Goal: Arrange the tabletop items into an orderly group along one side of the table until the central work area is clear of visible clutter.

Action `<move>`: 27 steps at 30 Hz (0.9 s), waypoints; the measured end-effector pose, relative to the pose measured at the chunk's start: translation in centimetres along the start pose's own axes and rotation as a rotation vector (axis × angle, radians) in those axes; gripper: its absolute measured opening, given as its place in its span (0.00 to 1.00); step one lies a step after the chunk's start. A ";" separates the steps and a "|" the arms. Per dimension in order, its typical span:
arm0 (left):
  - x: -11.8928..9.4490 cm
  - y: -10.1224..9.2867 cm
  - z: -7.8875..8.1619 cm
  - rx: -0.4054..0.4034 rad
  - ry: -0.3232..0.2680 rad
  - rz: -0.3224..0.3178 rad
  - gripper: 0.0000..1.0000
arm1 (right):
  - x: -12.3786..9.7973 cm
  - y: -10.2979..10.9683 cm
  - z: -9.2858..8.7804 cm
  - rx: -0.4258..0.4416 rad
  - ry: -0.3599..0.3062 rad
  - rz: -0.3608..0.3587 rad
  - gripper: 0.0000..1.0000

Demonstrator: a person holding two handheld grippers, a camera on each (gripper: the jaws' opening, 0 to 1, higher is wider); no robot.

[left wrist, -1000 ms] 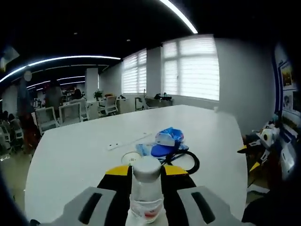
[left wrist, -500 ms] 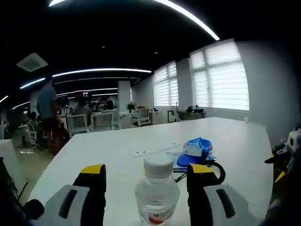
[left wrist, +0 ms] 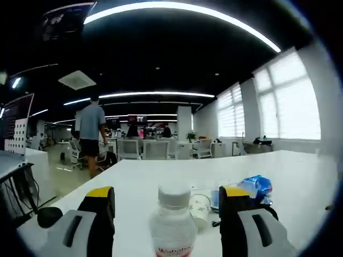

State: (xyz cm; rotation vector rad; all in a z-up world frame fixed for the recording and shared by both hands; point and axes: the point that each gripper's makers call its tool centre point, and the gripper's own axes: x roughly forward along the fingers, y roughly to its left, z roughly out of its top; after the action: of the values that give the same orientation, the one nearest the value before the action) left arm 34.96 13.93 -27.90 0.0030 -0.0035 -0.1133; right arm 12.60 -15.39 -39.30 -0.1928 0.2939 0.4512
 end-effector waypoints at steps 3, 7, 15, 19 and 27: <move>-0.3 1.0 -0.2 -0.045 -0.013 0.130 0.79 | 0.0 -0.3 -0.1 0.003 -0.003 0.004 0.67; -0.7 1.1 -0.1 -0.046 -0.042 0.190 0.72 | -0.1 -0.5 -0.3 0.007 -0.002 0.007 0.67; 0.2 0.2 -0.5 -0.013 -0.025 0.245 0.51 | -0.1 -0.9 -0.4 0.003 -0.006 0.004 0.68; 0.6 -0.1 -0.9 -0.012 -0.007 0.274 0.51 | 0.0 -1.1 -0.9 0.006 0.003 0.002 0.67; 1.0 0.5 -1.6 0.031 0.041 0.302 0.30 | -0.2 -1.9 -1.8 0.034 0.015 -0.015 0.67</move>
State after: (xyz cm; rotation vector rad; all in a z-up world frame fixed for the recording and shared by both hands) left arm 36.06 14.27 -29.46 0.0353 0.0350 0.1891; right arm 12.84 -17.58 -40.64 -0.1652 0.3144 0.4300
